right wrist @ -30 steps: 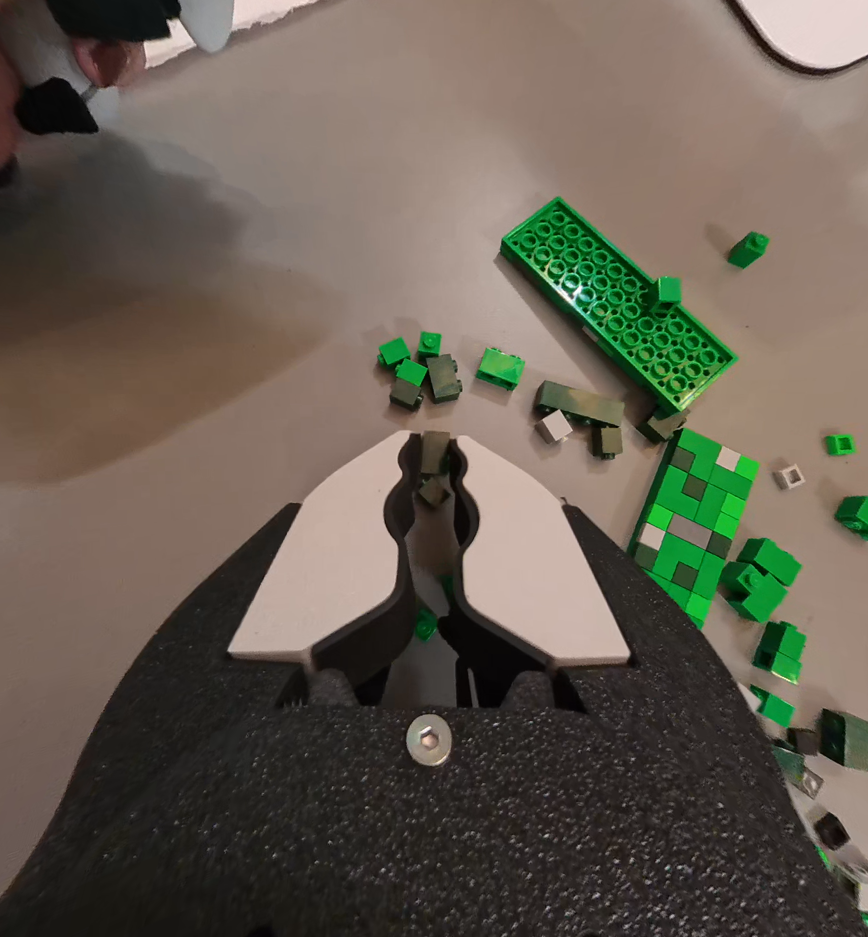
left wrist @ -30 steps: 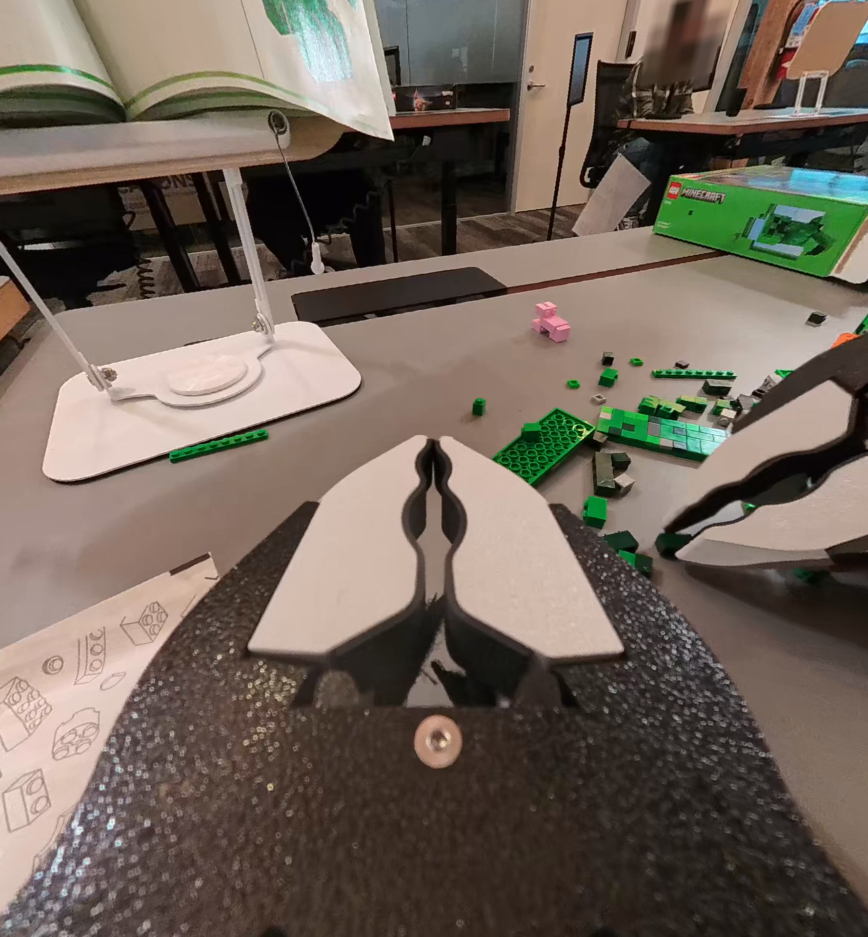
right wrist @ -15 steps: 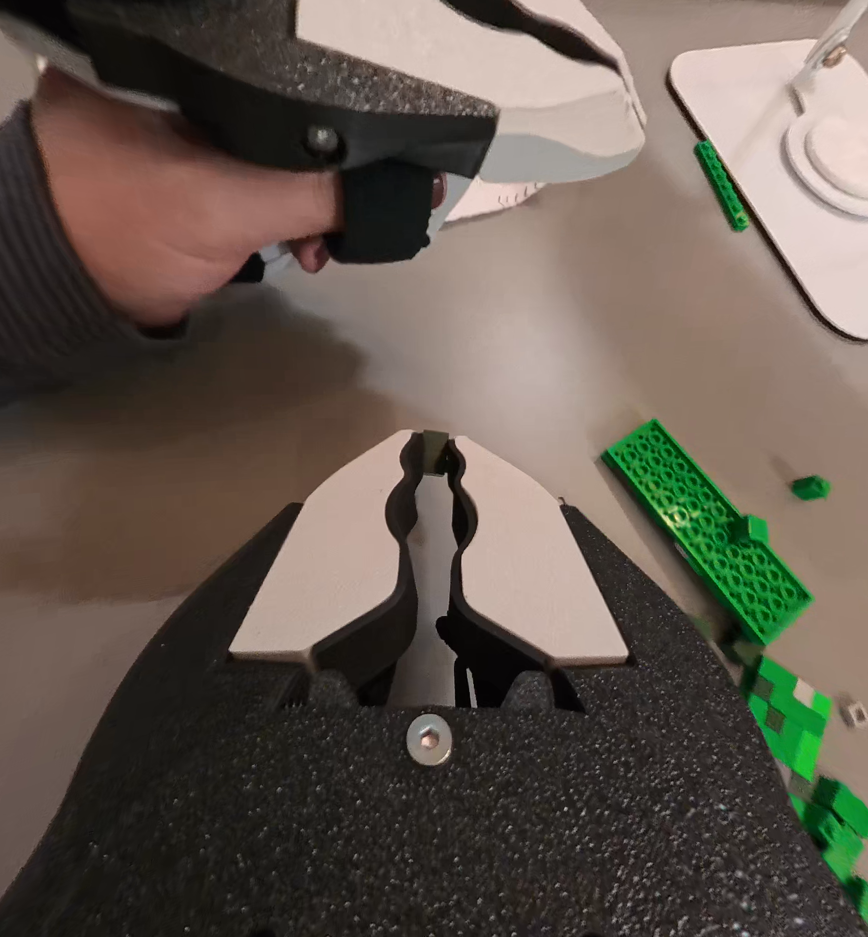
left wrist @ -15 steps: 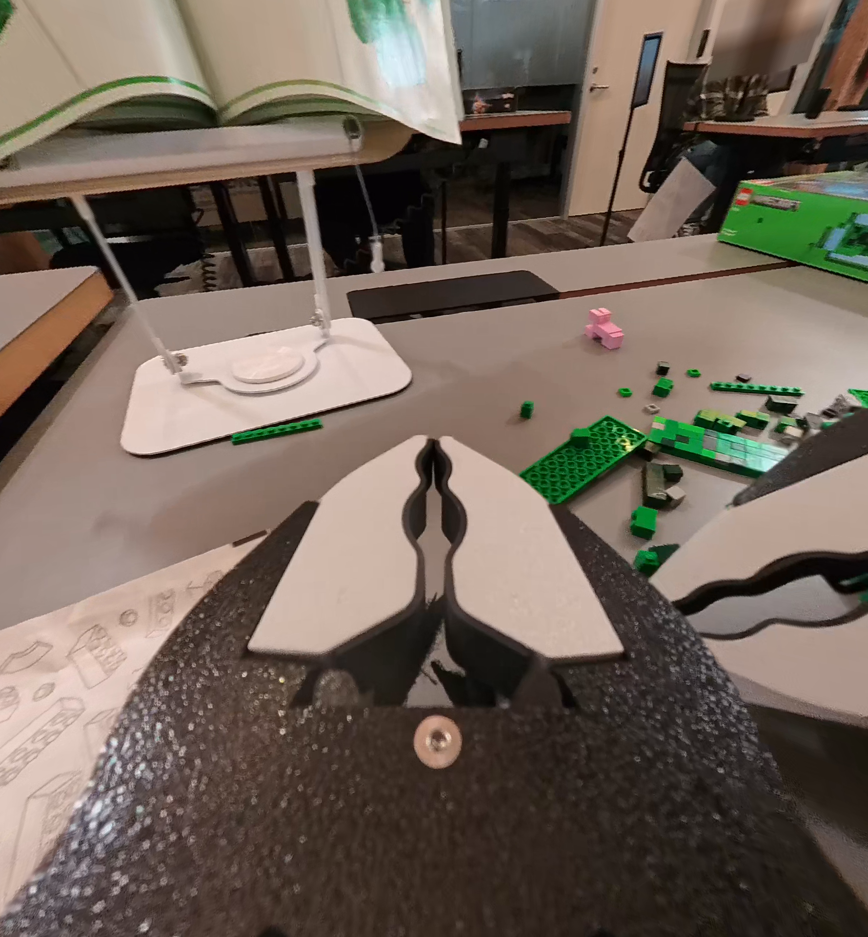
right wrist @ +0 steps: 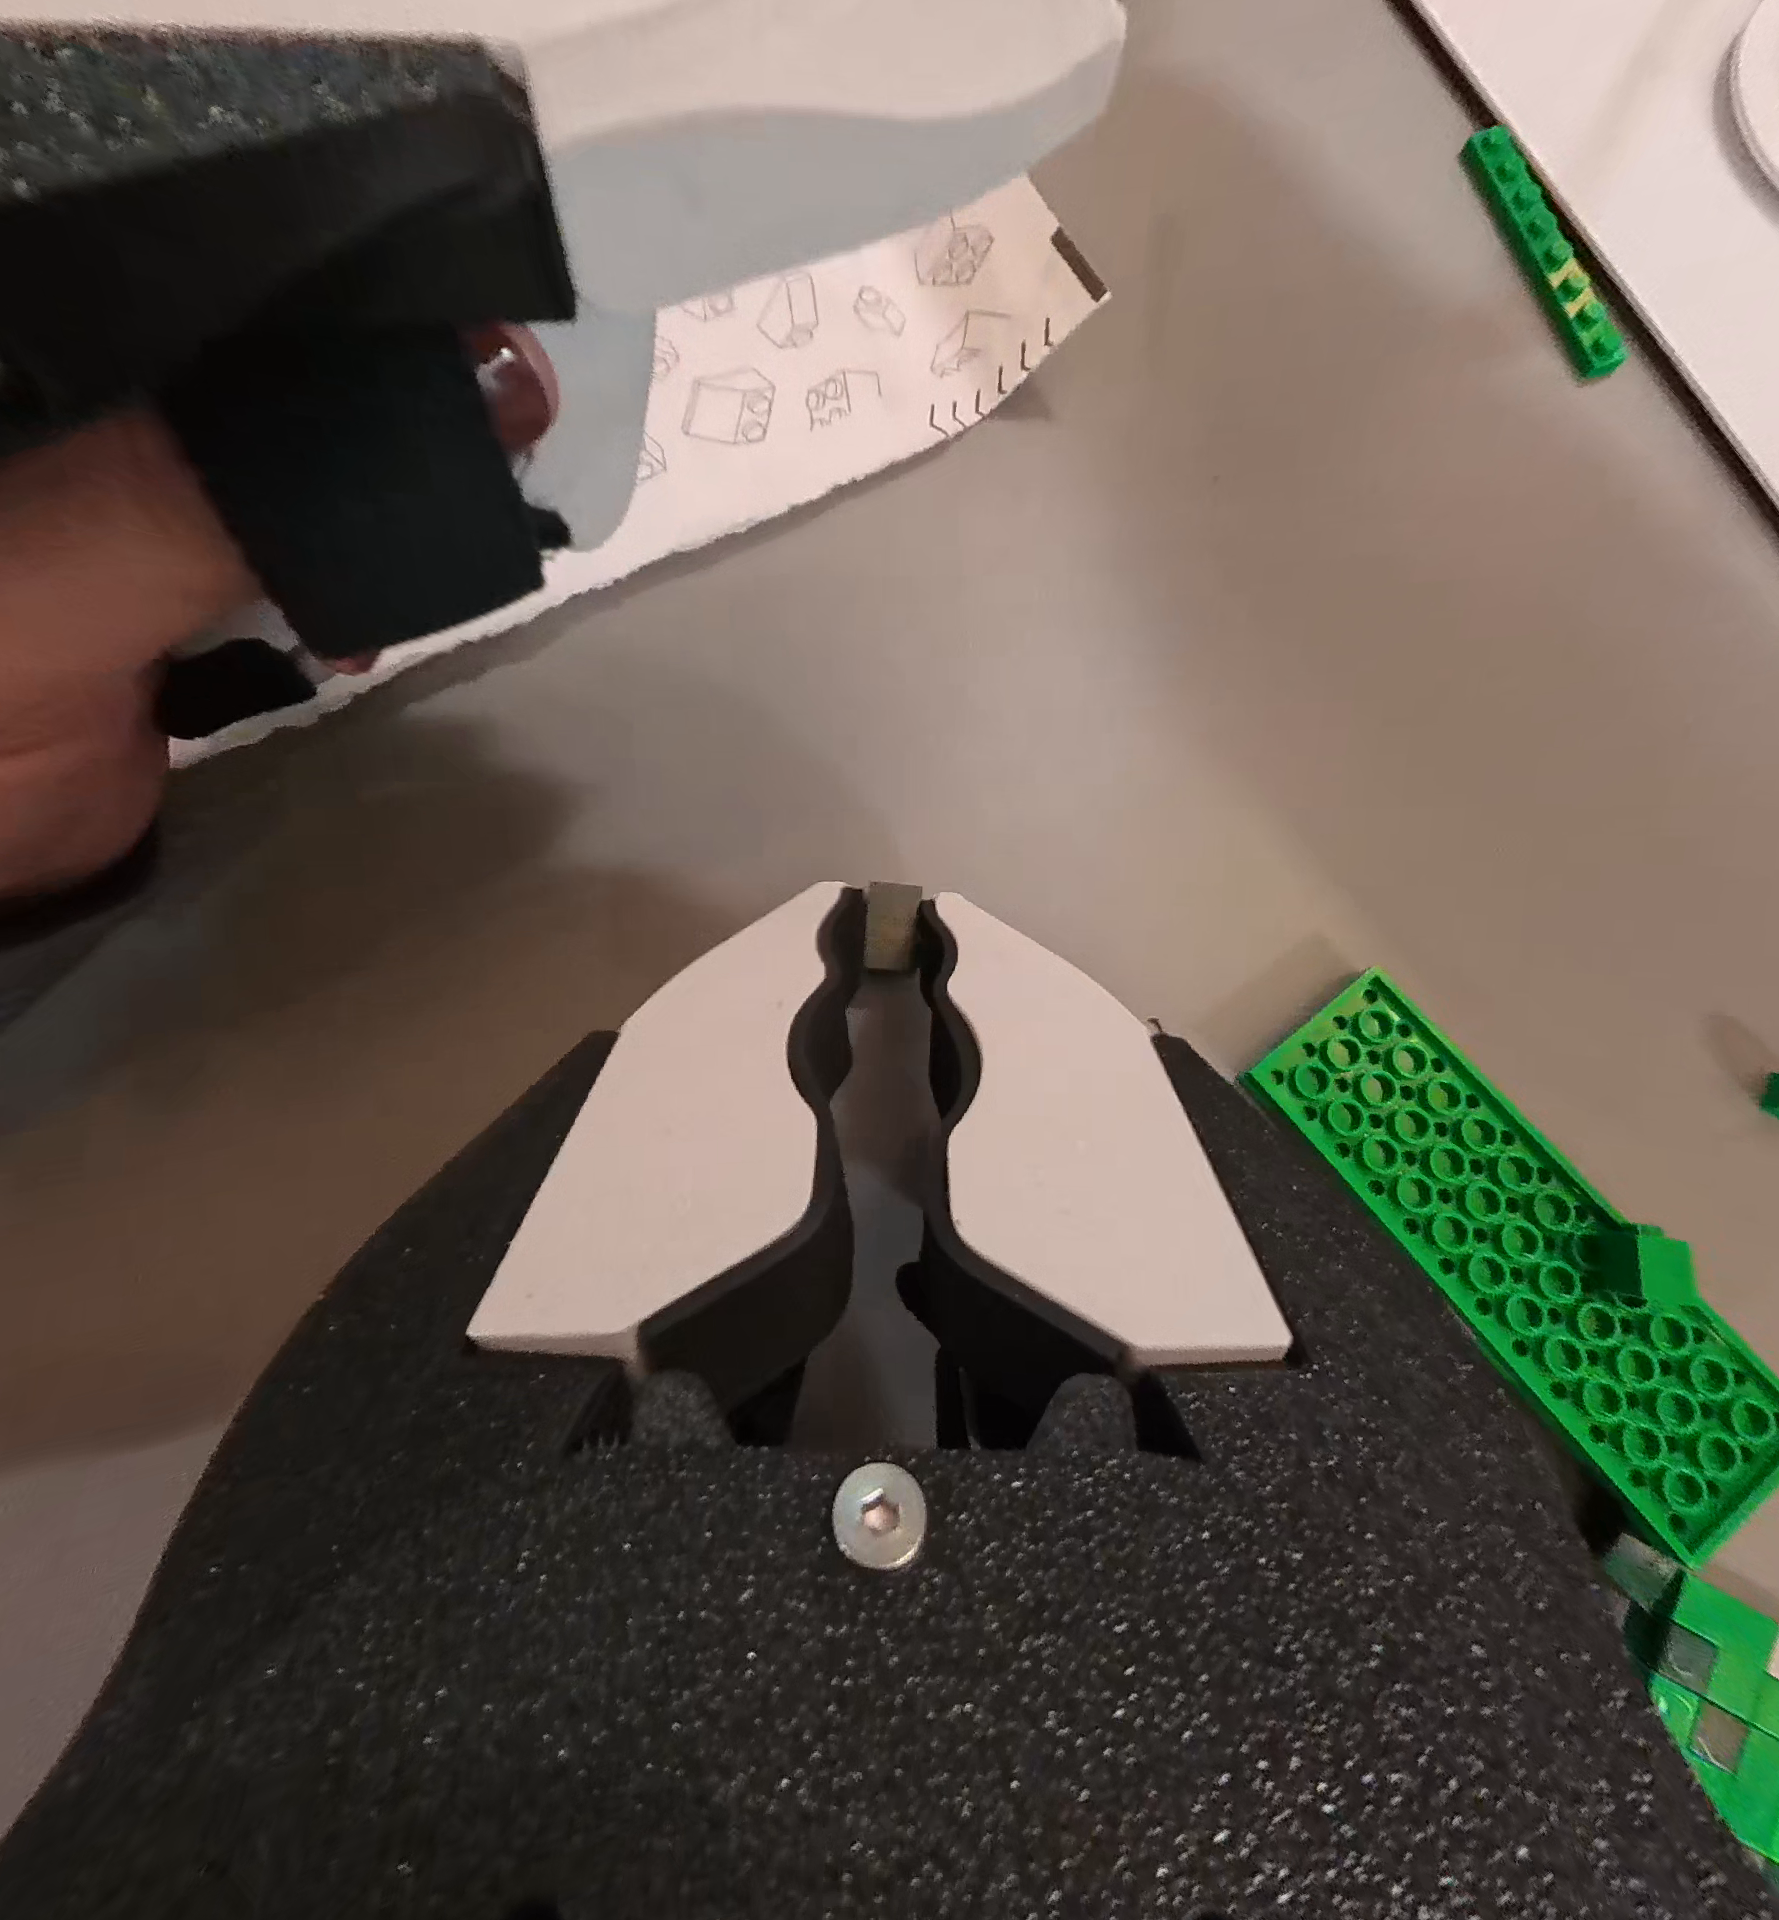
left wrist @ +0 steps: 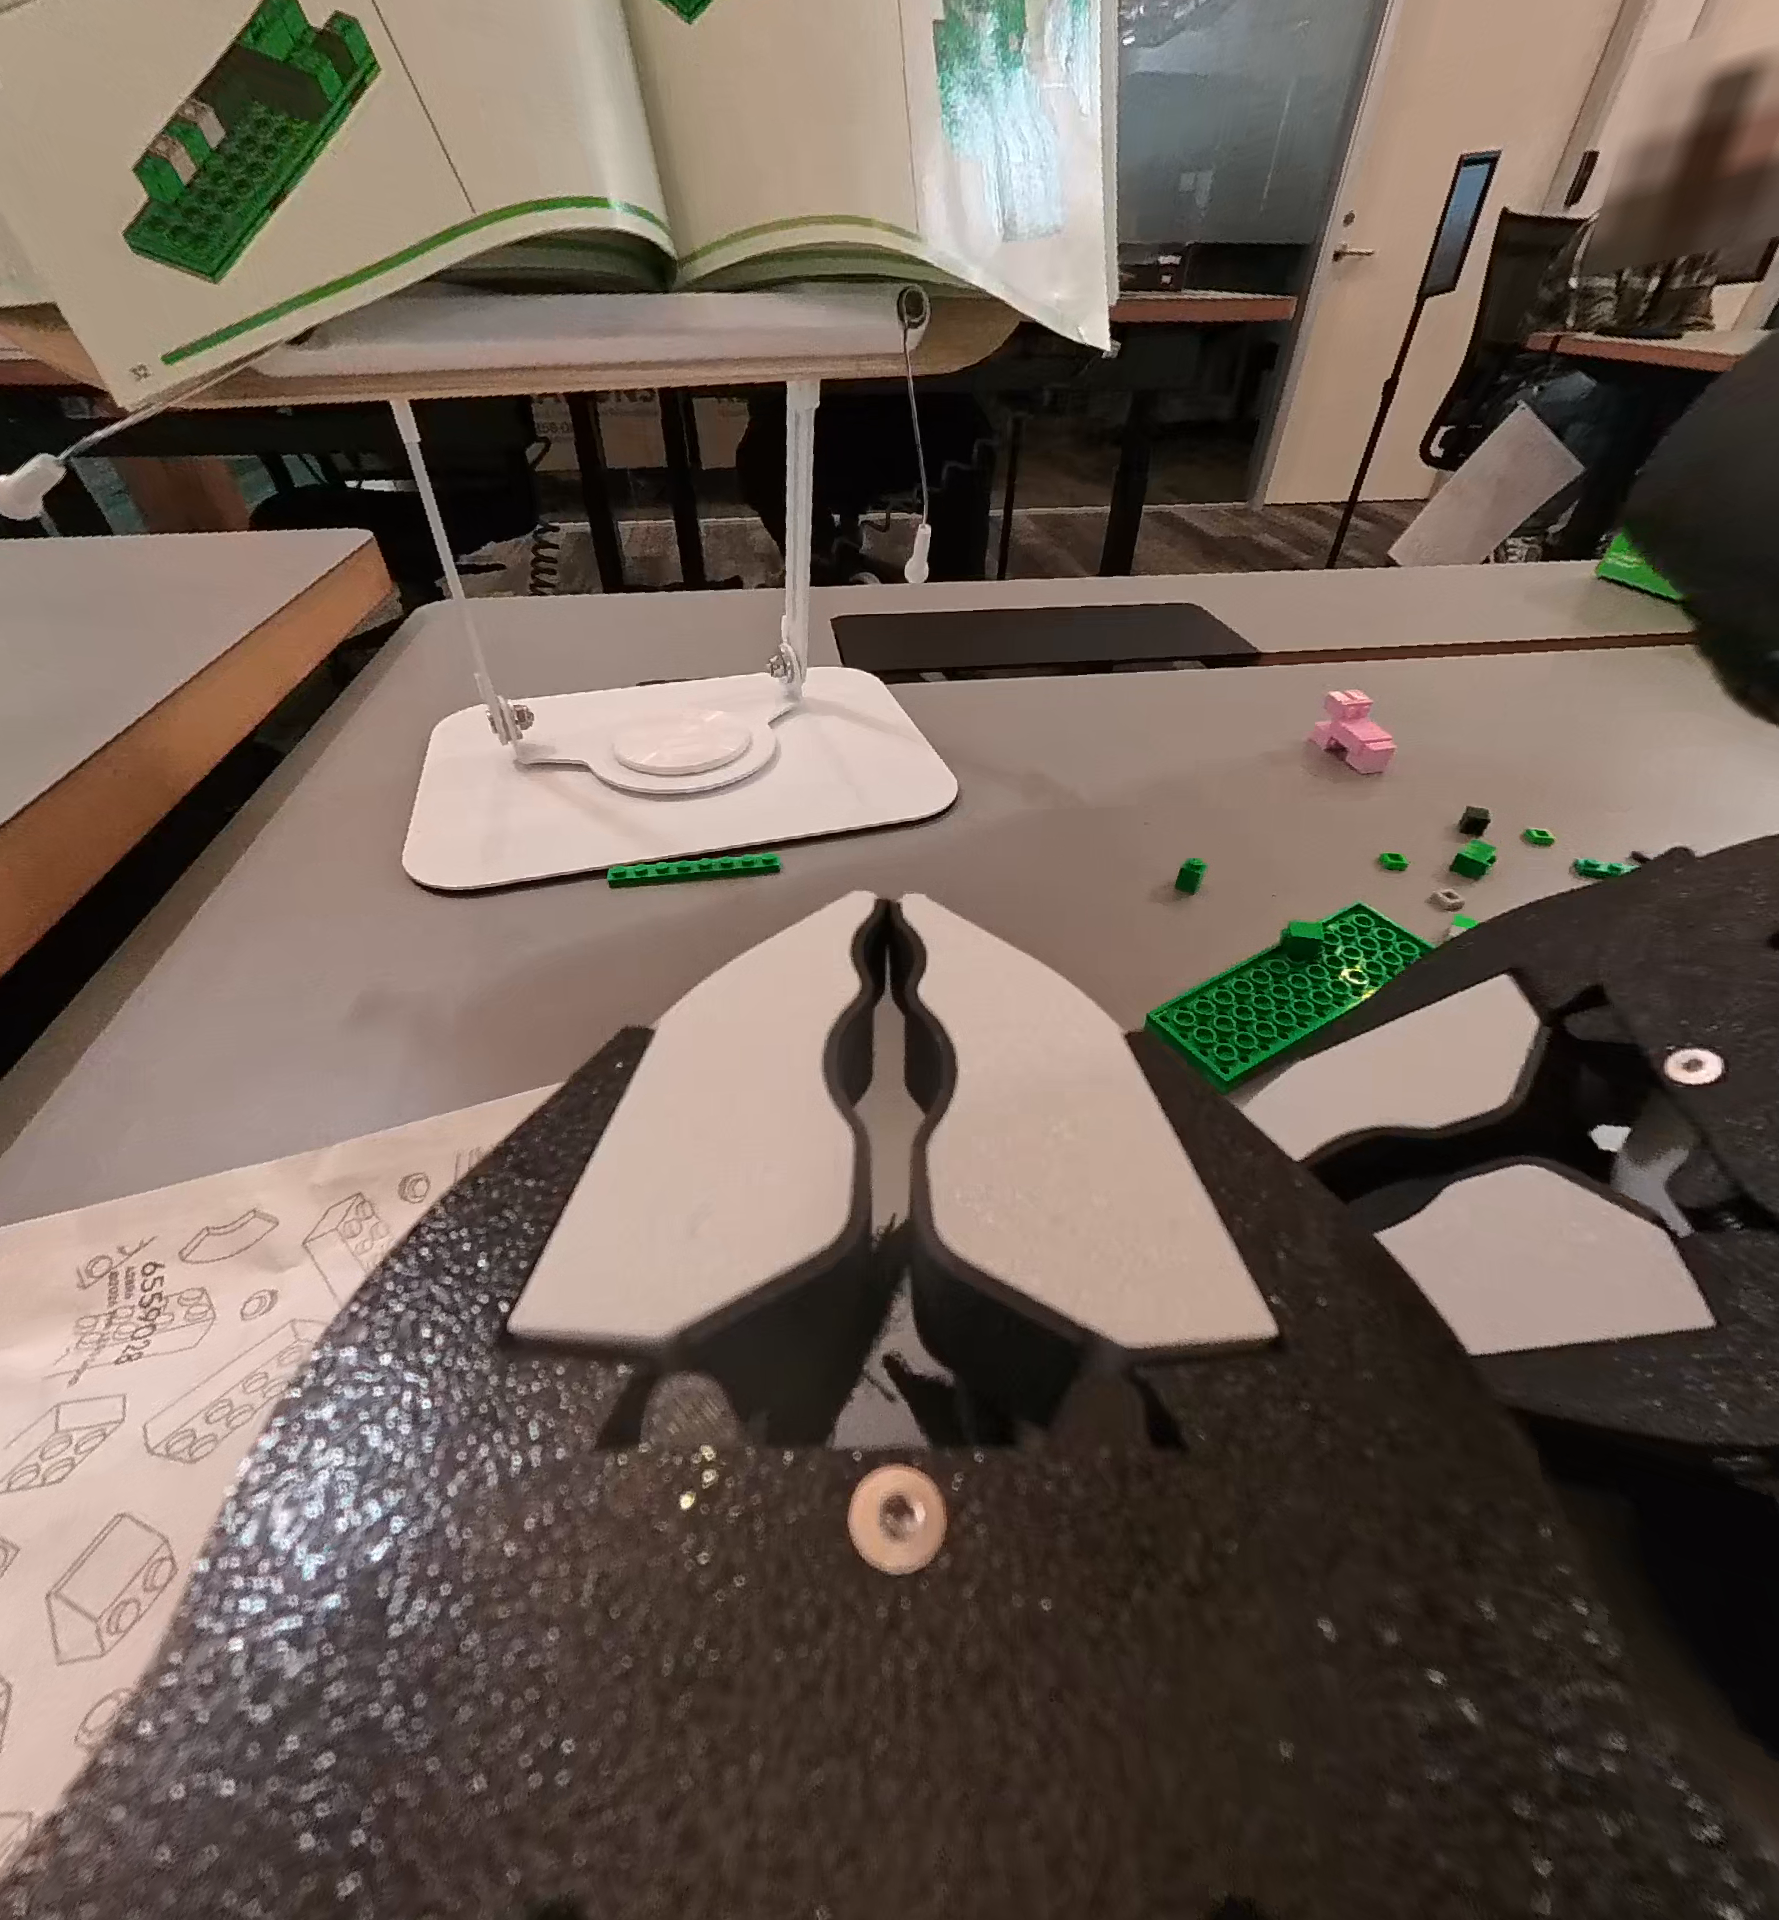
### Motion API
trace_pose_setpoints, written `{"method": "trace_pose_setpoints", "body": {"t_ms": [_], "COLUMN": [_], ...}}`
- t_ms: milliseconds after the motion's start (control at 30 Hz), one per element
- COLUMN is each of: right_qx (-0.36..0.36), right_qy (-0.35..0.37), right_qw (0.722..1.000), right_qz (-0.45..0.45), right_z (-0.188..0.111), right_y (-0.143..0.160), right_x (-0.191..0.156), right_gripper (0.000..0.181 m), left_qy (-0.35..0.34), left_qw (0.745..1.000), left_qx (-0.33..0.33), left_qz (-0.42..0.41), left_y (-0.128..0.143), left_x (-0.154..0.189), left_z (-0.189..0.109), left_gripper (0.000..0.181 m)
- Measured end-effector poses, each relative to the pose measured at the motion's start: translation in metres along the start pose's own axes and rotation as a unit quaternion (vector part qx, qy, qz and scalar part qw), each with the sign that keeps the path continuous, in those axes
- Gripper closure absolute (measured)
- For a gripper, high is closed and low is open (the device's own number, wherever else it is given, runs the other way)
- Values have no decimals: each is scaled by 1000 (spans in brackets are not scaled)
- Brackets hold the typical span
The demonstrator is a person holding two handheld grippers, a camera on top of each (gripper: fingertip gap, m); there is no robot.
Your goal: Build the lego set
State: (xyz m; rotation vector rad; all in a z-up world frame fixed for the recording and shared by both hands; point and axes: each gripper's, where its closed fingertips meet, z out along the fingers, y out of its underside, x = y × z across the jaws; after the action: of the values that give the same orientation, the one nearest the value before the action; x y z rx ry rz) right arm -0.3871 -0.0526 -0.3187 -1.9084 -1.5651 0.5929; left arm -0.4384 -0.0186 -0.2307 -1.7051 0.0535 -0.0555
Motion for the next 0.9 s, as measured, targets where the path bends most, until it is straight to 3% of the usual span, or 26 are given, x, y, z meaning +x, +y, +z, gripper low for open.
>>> {"method": "trace_pose_setpoints", "body": {"t_ms": [200,367,467,533,733,900], "right_qx": [31,-40,-125,-141,-210,-246], "right_qy": [-3,-32,-51,-87,-106,-133], "right_qw": [999,994,976,965,913,883], "right_qz": [-22,-92,-169,-206,-333,-377], "right_z": [-36,-71,-75,-76,-65,-57], "right_y": [-5,41,65,65,65,64], "right_x": [12,46,60,57,63,59], "right_gripper": [152,150,151,153,157,156], "left_qy": [1,5,9,10,21,31], "left_qw": [1000,1000,1000,1000,1000,1000], "left_qx": [-7,-5,-1,-1,0,-3], "left_qz": [5,2,-3,-5,-10,-4], "left_y": [2,1,0,0,0,1], "left_x": [1,2,2,1,3,7], "left_z": [1,1,1,1,2,3], "left_gripper": [181,181,181,181,181,181]}}
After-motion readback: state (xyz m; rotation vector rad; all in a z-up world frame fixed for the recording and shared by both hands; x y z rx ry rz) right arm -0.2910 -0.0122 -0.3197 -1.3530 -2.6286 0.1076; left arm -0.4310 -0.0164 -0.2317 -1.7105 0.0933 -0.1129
